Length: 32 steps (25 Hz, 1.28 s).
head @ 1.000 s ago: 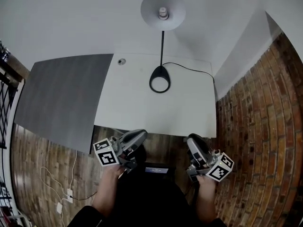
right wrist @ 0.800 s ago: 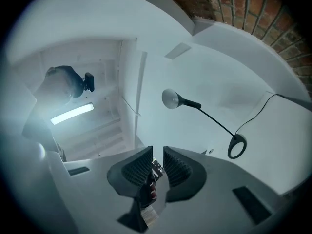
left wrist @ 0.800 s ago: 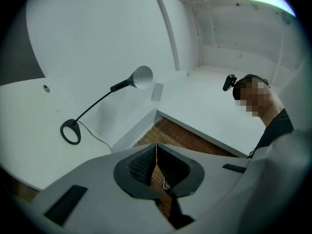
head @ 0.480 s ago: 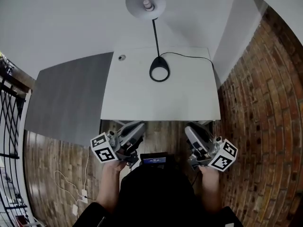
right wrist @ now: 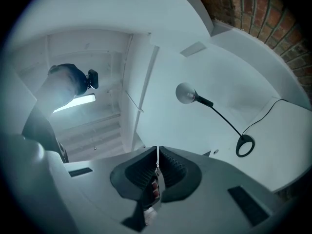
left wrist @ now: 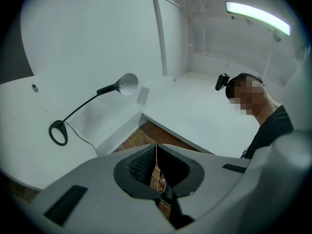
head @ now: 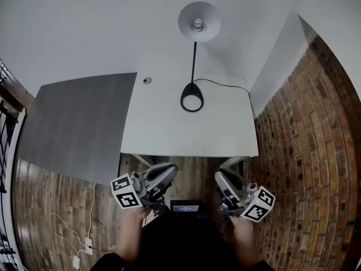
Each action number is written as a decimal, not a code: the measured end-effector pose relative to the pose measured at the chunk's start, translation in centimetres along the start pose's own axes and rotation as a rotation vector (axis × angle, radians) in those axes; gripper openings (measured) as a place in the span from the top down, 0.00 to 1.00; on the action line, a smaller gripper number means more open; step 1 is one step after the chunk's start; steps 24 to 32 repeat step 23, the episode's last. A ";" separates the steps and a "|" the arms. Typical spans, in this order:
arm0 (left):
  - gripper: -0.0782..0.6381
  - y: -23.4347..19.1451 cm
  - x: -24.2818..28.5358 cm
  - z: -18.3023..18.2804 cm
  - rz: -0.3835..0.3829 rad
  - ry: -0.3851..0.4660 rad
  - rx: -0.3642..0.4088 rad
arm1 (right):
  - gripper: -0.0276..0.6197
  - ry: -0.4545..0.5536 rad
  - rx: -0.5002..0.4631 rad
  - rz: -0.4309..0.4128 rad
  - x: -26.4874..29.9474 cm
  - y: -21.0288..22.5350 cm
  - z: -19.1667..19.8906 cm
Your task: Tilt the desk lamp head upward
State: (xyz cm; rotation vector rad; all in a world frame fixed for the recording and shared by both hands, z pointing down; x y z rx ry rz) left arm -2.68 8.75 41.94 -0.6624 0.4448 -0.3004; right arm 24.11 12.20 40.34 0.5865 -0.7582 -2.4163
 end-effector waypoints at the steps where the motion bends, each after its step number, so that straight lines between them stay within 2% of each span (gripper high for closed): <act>1: 0.87 0.1 -0.3 0.0 0.008 0.002 -0.004 | 0.92 -0.006 -0.004 0.007 0.2 -0.4 0.2; 17: 0.87 0.7 -3.9 0.8 0.075 -0.029 -0.051 | 0.93 -0.051 -0.032 0.086 1.3 -4.9 3.7; 23: 0.87 0.2 -3.8 -0.5 0.099 -0.023 -0.015 | 0.93 -0.036 -0.074 0.063 2.5 -5.0 3.2; 32: 0.87 0.2 -3.8 -0.5 0.099 -0.023 -0.015 | 0.93 -0.036 -0.074 0.063 2.5 -5.0 3.2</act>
Point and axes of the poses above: the fingertips, and each gripper's own axes: x forward along the fingers, y to its right, z out of its underside, the point moved 9 cm from there along -x, backward along the fingers
